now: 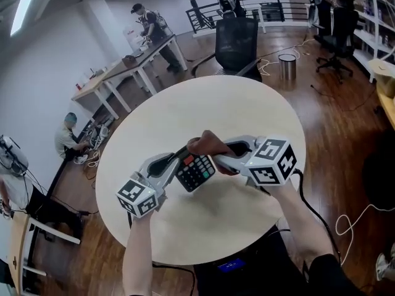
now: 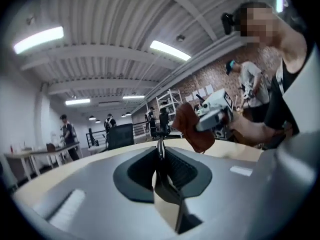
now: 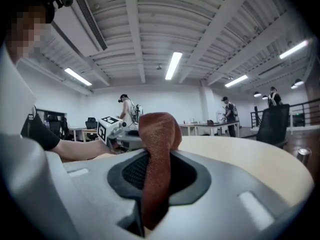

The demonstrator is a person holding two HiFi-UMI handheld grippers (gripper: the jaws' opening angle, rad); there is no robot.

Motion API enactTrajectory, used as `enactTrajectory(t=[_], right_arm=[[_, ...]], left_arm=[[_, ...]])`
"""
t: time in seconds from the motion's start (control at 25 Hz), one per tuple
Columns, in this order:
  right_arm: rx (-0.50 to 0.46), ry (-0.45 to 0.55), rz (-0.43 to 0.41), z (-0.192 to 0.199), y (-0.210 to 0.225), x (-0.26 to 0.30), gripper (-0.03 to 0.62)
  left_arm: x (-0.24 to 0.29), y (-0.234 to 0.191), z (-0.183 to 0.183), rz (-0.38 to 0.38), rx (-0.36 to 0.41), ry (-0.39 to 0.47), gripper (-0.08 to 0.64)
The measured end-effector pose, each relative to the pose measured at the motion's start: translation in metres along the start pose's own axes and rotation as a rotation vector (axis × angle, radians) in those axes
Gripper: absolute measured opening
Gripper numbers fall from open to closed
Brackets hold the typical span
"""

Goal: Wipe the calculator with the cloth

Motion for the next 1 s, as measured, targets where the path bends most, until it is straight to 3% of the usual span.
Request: enactTrajectory(t=[0.16,0.28,0.36,0.48,0.64,0.72,0.8,0.92,1.0], right_arm=[[-0.184,0.011,-0.038,-0.061,-0.038,0.031,0.084],[-0.304,-0.048,-0.067,-0.071,-0.066,0.051,0.084],[-0.327,-0.085,-0.078,-0.063,-0.074,0.054,0.084],[-0.277,-0.097,-0.044,-0.048,-0.062,0.049,0.084],[-0.234,-0.186,0.153,-0.037,-0.015,0.02,0.083],[-0.232,-0.205,0.213,-0.038,-0.004,0.009,0.084],[-0.264,-0.158,0.178,-0.05,-0.019,0.01,0.084],[-0.41,-0.073,0.003,-0.077,-0.074,0.032,0.084],[-0.501,-0.084,-0.093,-0.081,-0.104,0.049,0.084]], left_arm=[[-0.002,0.034,-0.007,-0.012,0.254,0.012,0.058],[-0.001,0.054,-0.002,-0.004,0.347,0.013,0.057],[-0.001,0.06,0.001,0.002,0.345,0.019,0.057],[-0.005,0.063,0.002,0.014,0.341,0.03,0.055],[-0.005,0.064,0.001,0.032,0.334,0.037,0.055],[-0.006,0.065,0.0,0.045,0.325,0.043,0.055],[-0.008,0.065,0.0,0.052,0.324,0.046,0.055],[-0.01,0.067,-0.002,0.054,0.31,0.05,0.055],[-0.009,0.067,-0.001,0.057,0.302,0.053,0.057]])
Point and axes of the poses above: the fingertips, and each gripper's own axes: x forward along the fingers, y to its right, z out of its underside, the point moved 5 cm from there along -x, backward along the fingers, and after that the axes turned 15 degrees about -x, right-handed, at the moved point
